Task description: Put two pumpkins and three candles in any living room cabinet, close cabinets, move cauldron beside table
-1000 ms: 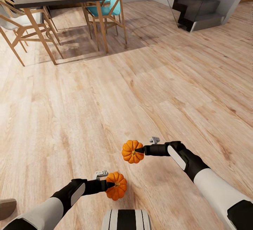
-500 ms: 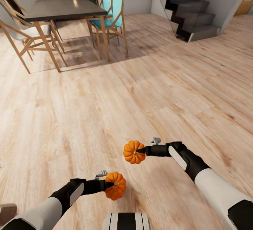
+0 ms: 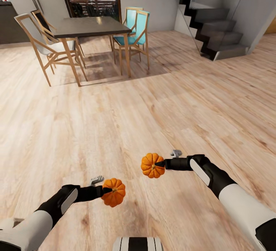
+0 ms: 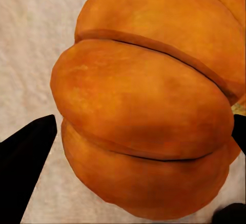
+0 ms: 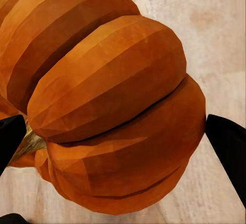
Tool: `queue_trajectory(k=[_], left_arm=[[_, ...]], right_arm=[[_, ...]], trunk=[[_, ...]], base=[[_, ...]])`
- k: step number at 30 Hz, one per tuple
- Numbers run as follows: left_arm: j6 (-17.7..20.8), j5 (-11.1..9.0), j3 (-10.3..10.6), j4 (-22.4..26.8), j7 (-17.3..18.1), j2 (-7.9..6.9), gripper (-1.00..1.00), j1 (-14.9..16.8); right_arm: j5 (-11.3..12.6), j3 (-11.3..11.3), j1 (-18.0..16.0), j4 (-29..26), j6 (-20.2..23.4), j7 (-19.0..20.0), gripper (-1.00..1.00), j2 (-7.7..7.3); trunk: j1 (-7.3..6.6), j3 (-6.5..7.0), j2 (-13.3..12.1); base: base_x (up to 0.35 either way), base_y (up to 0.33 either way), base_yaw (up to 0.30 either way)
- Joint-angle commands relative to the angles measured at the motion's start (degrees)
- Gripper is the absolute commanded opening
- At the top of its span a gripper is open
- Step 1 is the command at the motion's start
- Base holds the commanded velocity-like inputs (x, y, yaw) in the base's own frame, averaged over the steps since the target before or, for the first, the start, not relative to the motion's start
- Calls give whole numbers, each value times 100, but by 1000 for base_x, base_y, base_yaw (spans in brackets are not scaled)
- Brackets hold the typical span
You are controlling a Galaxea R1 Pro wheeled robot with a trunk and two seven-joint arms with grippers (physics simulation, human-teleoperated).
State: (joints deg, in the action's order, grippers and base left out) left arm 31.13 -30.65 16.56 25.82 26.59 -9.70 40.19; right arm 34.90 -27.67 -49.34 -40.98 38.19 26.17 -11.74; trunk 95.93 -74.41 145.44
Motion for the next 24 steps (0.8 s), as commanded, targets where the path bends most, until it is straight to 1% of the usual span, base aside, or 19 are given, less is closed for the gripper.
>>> queue_trajectory(k=[1,4,7,10,11,12,13,14,16,18,19,22,23,24], left_arm=[[97,5,55,102,-6,-47,-100,-2],[236,6,44,259,-5,-153,-100,-2],[277,-2,31,313,-2,-249,-100,-2],[299,-36,13,444,7,-459,-100,-2],[303,-110,-47,470,10,-555,-100,-2],[306,-216,-150,480,11,-619,-100,-4],[319,-281,-223,482,12,-650,-100,-3],[408,-342,-305,497,15,-725,-100,-6],[542,-374,-350,566,14,-790,-100,-10],[662,-398,-379,736,13,-830,-100,-33],[703,-403,-393,837,7,-841,-100,-48],[731,-414,-414,913,-1,-846,-100,-59],[736,-424,-442,926,-2,-845,-100,-61],[741,-466,-530,946,2,-847,-100,-62]], right_arm=[[29,-15,-3,-6,22,4,-100,-8],[31,-14,-3,-6,18,3,-100,-6],[32,-17,0,-6,15,9,-100,-21],[32,-19,3,-5,-4,11,-100,-49],[33,-24,3,-6,-17,14,-100,-52],[32,-30,5,-6,-24,8,-100,-52],[30,-32,10,-6,-26,6,-100,-51],[28,-38,15,-5,-33,4,-100,-49],[31,-45,21,-6,-38,7,-100,-48],[29,-52,26,-6,-45,8,-100,-48],[25,-56,30,-6,-55,7,-100,-47],[22,-53,38,-2,-102,10,-100,-49],[20,-54,41,0,-122,10,-100,-48],[19,-54,48,1,-142,11,-100,-48]], trunk=[[-2,25,0],[-10,114,-4],[-18,203,-8],[-26,292,-12],[-28,321,-14],[-31,351,-15],[-33,381,-16],[-36,410,-18],[-41,470,-20],[-46,529,-23],[-49,559,-24],[-57,647,-28],[-59,676,-30],[-62,705,-31]], base=[[0,0,173],[0,0,173],[0,0,173],[0,0,173],[0,0,173],[0,0,173],[0,0,173],[0,0,174],[0,0,176],[0,0,181],[0,0,184],[0,0,189],[0,0,194],[0,0,197]])
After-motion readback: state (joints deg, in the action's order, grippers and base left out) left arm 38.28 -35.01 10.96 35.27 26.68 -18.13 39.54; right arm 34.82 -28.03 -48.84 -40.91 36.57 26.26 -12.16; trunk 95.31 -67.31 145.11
